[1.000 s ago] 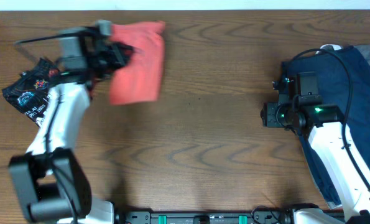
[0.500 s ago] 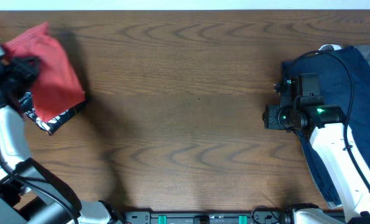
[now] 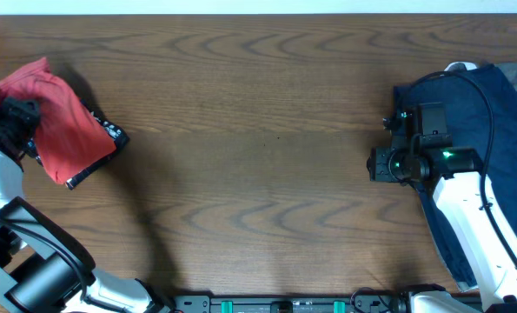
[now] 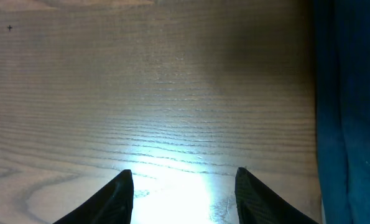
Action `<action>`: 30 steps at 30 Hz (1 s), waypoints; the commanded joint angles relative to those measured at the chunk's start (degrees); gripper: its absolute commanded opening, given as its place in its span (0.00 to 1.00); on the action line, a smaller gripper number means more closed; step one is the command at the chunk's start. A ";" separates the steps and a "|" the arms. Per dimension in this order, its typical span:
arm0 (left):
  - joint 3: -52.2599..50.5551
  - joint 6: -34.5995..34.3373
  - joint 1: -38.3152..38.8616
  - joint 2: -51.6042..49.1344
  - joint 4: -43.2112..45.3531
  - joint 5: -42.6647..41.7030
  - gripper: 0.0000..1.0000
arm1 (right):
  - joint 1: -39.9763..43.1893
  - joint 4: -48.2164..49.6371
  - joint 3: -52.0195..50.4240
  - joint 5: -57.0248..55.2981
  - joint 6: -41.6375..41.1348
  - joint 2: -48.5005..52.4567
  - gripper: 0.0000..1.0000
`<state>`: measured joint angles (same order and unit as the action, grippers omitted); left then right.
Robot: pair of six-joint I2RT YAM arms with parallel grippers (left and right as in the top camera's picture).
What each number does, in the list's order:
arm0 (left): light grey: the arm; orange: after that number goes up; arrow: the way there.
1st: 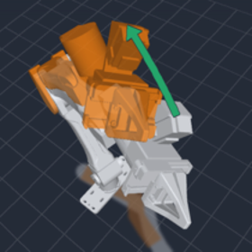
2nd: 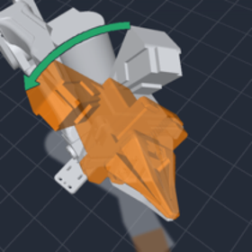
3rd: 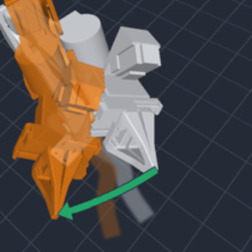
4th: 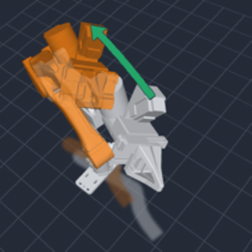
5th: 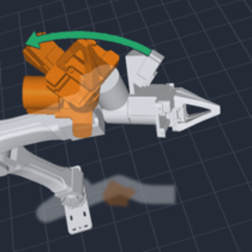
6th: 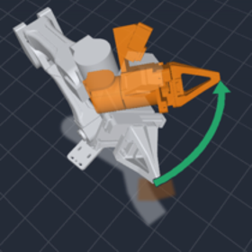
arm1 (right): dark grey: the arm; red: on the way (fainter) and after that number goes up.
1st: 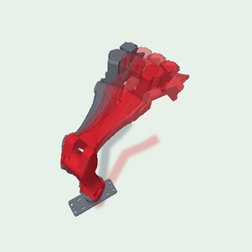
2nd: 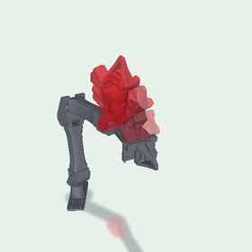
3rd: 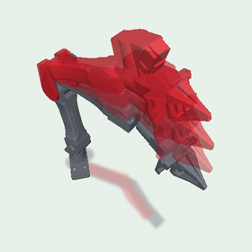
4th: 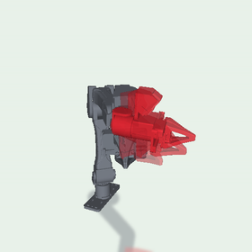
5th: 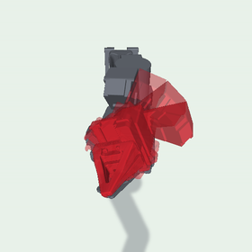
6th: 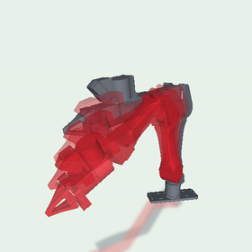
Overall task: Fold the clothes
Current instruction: 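Carry the orange shirt left and place it on the black shirt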
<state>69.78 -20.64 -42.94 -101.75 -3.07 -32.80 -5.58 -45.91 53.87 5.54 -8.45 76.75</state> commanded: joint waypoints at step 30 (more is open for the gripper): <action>0.59 11.96 28.83 -0.76 -12.50 13.88 0.98 | 0.28 10.95 0.66 9.33 0.17 0.31 0.99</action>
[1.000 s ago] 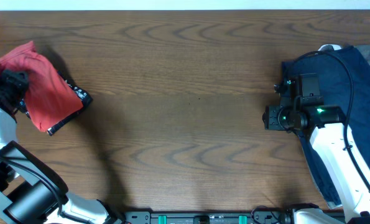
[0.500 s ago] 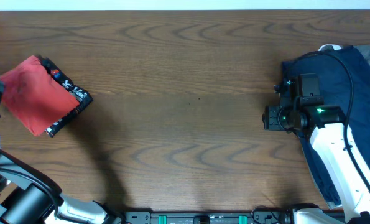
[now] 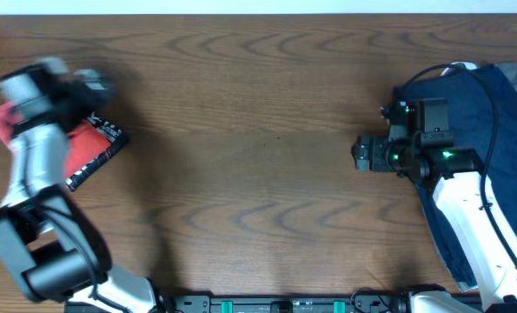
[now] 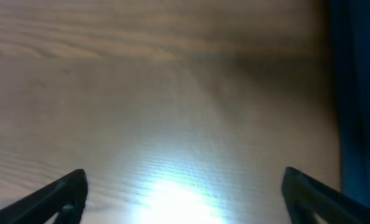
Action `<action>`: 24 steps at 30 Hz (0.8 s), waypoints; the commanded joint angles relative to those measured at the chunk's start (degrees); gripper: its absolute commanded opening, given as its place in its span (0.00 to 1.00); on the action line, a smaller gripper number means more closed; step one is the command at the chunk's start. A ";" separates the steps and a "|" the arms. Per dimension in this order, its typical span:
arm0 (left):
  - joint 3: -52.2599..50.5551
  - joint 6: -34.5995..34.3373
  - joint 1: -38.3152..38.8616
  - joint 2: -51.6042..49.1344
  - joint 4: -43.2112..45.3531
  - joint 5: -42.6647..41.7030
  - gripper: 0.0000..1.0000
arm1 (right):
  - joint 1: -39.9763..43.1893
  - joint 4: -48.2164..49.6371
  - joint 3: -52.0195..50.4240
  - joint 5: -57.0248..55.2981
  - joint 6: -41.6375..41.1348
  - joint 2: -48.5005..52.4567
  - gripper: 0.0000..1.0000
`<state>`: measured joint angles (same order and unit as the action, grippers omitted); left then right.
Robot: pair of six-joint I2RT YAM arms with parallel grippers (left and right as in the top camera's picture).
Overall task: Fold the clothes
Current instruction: 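Carry the orange shirt left and place it on the black shirt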
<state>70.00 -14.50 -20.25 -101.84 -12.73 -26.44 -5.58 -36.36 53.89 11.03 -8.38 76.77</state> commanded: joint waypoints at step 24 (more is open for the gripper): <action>-1.51 4.13 30.08 2.03 -63.36 10.99 0.98 | 0.26 -30.45 0.63 7.21 -6.78 -2.27 0.99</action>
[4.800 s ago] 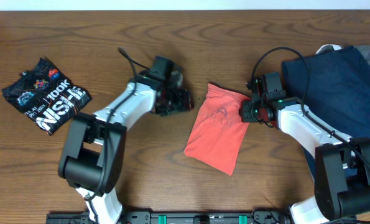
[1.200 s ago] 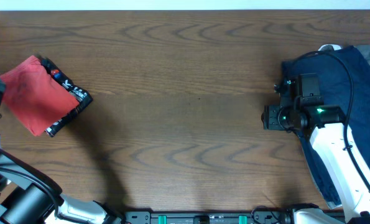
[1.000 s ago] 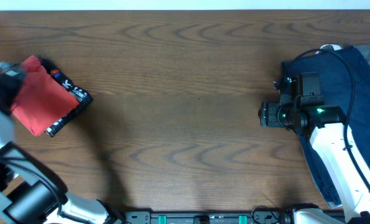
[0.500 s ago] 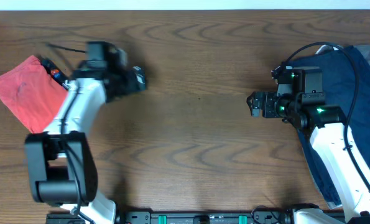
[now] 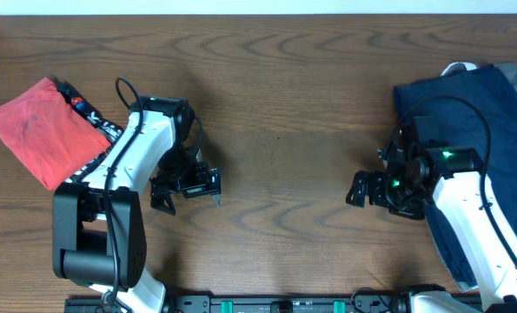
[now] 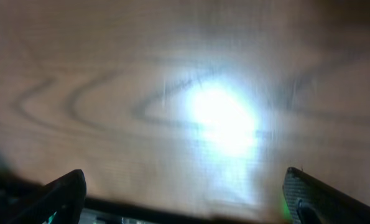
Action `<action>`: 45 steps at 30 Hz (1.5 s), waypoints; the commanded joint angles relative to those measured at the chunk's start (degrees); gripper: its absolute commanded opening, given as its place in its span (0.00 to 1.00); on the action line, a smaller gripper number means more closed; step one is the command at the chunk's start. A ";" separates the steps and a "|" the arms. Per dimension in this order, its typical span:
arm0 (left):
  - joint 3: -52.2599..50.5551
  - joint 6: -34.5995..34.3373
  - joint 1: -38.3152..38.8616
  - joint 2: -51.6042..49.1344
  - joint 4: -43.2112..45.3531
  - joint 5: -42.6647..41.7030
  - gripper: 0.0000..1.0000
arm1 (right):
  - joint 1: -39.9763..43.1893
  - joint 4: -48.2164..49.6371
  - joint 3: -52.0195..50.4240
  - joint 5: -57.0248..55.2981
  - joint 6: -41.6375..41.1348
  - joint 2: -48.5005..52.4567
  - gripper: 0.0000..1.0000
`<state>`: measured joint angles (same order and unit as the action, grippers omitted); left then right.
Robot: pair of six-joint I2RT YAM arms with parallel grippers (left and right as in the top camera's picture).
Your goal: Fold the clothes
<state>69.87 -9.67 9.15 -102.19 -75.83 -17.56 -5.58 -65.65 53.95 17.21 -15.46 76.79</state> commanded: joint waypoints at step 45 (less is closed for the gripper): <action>-15.87 -12.72 30.10 70.73 24.50 34.14 0.98 | -2.69 -5.51 -6.84 -16.11 -3.39 -66.77 0.99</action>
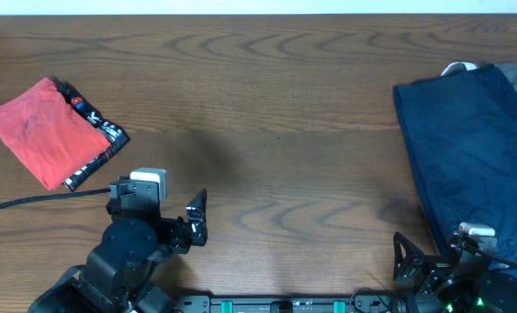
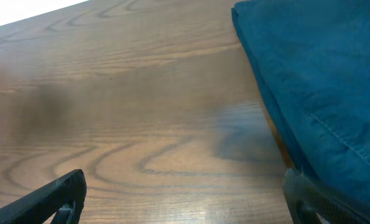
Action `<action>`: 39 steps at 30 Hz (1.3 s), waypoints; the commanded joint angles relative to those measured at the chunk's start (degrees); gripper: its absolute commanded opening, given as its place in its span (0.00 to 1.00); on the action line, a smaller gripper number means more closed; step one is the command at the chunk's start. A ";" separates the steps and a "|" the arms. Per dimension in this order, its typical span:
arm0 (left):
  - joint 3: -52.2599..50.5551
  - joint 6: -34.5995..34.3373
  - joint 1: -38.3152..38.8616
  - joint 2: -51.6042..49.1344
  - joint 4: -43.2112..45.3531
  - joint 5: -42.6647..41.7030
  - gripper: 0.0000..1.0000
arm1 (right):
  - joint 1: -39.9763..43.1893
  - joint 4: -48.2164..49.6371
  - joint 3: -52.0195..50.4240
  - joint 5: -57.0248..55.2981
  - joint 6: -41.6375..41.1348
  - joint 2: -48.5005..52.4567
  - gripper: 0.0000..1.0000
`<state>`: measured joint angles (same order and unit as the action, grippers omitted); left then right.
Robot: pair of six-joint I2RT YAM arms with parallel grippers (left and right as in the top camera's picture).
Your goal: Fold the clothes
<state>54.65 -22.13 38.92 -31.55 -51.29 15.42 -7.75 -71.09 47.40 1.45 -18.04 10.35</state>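
A red garment (image 1: pixel 45 130) with a black patterned band lies folded at the table's far left. At the far right lies a dark blue garment (image 1: pixel 471 156), spread flat; in the right wrist view the blue garment (image 2: pixel 321 81) fills the upper right. My left gripper (image 1: pixel 197 219) is drawn back at the front edge, fingers apart, holding nothing. At the front right edge sits my right gripper (image 1: pixel 401 261), just left of the blue cloth's near end. In its own view the right gripper (image 2: pixel 185 202) stands wide open over bare wood.
Bare brown wood table (image 1: pixel 275 130) lies between the two garments. A bit of white cloth (image 1: pixel 456 68) and something grey show at the blue garment's far corner. A black cable (image 1: pixel 32 207) trails off the left side.
Both arms were out over the middle of the table; now both are pulled back to the front edge. The garments have not moved. Both grippers are still open.
First my left gripper was at the red garment at the far left, and my right gripper stood narrowly open beside the blue garment. Then the right had opened wide. Later the red garment lay folded and free, both arms mid-table. Now both arms are back at the front edge.
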 commanded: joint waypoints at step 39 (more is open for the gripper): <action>-0.66 -0.28 0.33 0.09 -0.04 1.16 0.98 | 2.27 74.38 -47.19 -0.61 19.04 -10.08 0.99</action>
<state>54.28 -22.31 39.11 -31.59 -51.33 15.44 -7.14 -0.05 3.60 0.43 -0.93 0.69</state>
